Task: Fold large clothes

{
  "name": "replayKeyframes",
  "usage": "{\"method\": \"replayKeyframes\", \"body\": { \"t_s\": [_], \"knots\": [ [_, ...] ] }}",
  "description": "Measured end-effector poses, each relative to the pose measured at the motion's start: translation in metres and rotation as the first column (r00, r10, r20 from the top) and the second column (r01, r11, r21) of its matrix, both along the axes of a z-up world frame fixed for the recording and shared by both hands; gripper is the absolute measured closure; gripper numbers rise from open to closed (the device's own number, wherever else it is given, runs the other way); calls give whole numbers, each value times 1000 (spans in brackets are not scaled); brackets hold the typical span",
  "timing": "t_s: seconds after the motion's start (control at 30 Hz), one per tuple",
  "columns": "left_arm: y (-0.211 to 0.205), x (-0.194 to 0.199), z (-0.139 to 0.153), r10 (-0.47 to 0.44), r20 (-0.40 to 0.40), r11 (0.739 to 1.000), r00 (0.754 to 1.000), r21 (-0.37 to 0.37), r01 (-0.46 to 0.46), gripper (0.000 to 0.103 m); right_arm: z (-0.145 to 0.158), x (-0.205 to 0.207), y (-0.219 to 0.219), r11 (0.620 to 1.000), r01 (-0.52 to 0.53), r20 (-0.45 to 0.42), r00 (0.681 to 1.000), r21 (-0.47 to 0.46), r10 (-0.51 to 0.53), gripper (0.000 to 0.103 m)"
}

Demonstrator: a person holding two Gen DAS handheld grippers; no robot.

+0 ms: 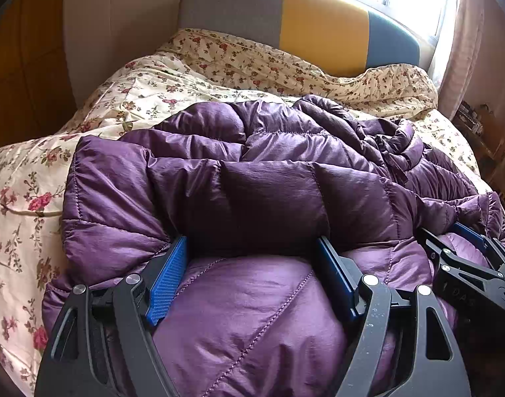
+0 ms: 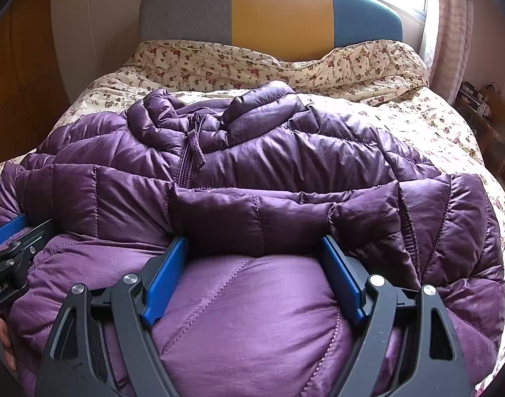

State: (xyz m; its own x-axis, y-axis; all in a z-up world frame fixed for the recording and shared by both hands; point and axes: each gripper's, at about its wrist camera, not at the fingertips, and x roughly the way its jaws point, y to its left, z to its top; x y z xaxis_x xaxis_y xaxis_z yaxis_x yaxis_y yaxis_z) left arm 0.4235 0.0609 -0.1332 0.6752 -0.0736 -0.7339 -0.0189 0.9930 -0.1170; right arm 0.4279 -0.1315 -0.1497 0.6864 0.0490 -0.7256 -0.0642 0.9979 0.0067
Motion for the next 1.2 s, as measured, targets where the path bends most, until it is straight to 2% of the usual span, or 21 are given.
{"method": "replayKeyframes", "body": {
  "t_s": [0.1,0.2,0.3,0.37,0.5,0.67,0.9,1.2],
  "knots": [
    [4,1,2,-13,-8,1000,1000,-13,13,22,2,3,0,1000,1,-22,1000,-14,-2,20],
    [6,-6,10,-8,-31,1000,999,27,9,20,13,6,-3,1000,-19,-65,998,-17,17,8],
    [12,-29,25,-2,-16,998,1000,58,3,19,29,-3,-10,999,-22,-69,997,23,24,6],
    [16,-47,33,7,-2,998,1000,56,-7,19,42,-17,-16,999,-33,-45,998,33,35,4],
    [21,-95,54,11,44,998,999,68,-14,19,54,-51,-25,996,-63,-57,996,56,66,3],
    [21,-154,69,9,95,997,995,71,-16,19,49,-99,-32,994,-94,-100,990,48,98,3],
    [22,-218,71,12,118,997,993,80,-21,19,27,-164,-46,995,-100,-152,983,13,101,3],
    [25,-266,64,0,110,997,994,71,-8,19,18,-223,-79,999,-50,-177,983,12,51,3]
  ]
}}
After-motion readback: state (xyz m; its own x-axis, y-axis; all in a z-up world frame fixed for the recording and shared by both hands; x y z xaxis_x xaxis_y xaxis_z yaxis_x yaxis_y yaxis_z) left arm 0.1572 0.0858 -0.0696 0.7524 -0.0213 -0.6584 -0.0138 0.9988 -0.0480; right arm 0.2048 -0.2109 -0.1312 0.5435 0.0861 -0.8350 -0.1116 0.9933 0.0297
